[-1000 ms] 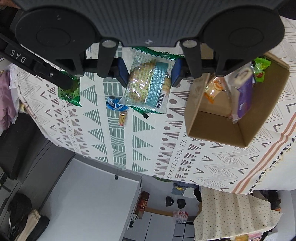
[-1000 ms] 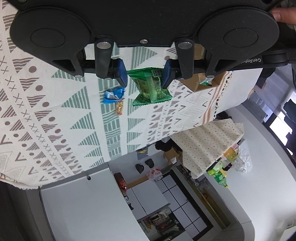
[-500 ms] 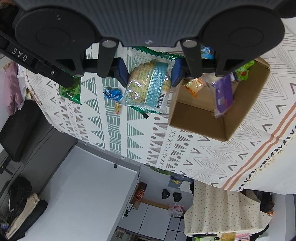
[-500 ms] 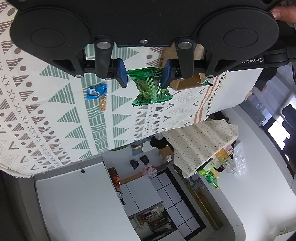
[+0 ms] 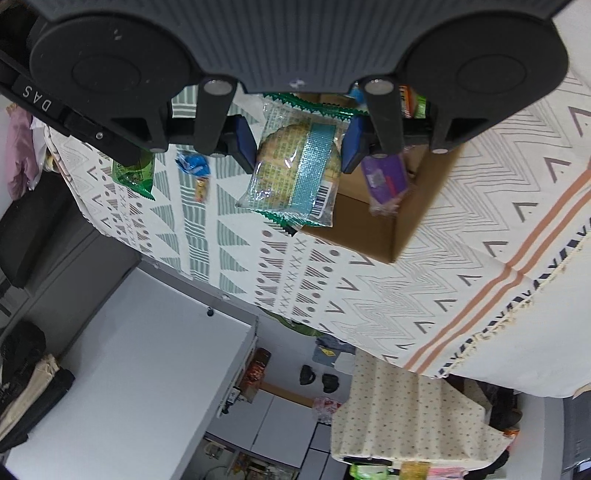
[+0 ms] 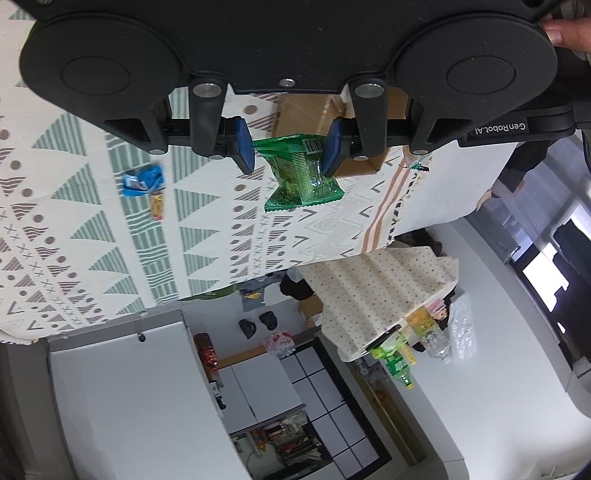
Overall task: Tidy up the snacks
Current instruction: 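Lift the cake and green packet and carry them over the box, then open both grippers to drop the cake and green packet into the box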
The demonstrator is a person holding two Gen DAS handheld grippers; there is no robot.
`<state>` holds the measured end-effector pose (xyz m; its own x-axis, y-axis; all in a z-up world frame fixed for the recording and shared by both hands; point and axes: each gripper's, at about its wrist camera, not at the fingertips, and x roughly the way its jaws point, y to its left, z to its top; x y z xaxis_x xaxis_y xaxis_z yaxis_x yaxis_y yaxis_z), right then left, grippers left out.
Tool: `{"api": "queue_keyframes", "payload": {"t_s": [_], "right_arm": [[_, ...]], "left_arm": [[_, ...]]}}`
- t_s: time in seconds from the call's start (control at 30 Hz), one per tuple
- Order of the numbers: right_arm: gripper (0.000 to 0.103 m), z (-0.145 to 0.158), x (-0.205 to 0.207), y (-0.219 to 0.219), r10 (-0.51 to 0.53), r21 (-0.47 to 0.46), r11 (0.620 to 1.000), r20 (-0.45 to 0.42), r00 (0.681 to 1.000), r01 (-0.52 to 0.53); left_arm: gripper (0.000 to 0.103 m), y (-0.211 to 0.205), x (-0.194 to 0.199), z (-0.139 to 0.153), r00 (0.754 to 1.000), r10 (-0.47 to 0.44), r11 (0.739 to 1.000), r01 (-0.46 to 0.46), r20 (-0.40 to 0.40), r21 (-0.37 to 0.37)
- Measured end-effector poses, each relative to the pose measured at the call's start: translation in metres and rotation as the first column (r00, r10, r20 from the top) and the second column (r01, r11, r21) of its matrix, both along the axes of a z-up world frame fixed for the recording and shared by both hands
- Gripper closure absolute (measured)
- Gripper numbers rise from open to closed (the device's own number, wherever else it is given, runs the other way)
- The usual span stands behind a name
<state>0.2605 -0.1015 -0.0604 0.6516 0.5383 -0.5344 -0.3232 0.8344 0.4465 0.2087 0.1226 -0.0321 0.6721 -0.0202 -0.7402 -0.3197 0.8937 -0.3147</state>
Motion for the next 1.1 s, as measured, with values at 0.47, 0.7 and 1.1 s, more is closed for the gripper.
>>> {"api": "queue_keyframes", "payload": {"t_s": [0.47, 0.7, 1.1], "right_arm": [[0.064, 0.003, 0.008, 0.060, 0.083, -0.032, 0.996, -0.006, 0.997, -0.083], [0.064, -0.001, 0.014, 0.085, 0.116, -0.045, 0.992, -0.021, 0.993, -0.116], [0.038, 0.003, 0.017, 0.105, 0.139, -0.061, 0.988, -0.001, 0.990, -0.139]], "left_arm": [[0.055, 0.051, -0.001, -0.011, 0.999, 0.044, 0.998, -0.045, -0.025, -0.039], [0.049, 0.067, -0.002, -0.014, 0.998, 0.048, 0.997, -0.050, -0.039, -0.056], [0.035, 0.084, 0.001, -0.014, 0.996, 0.077, 0.996, -0.078, -0.051, -0.032]]}}
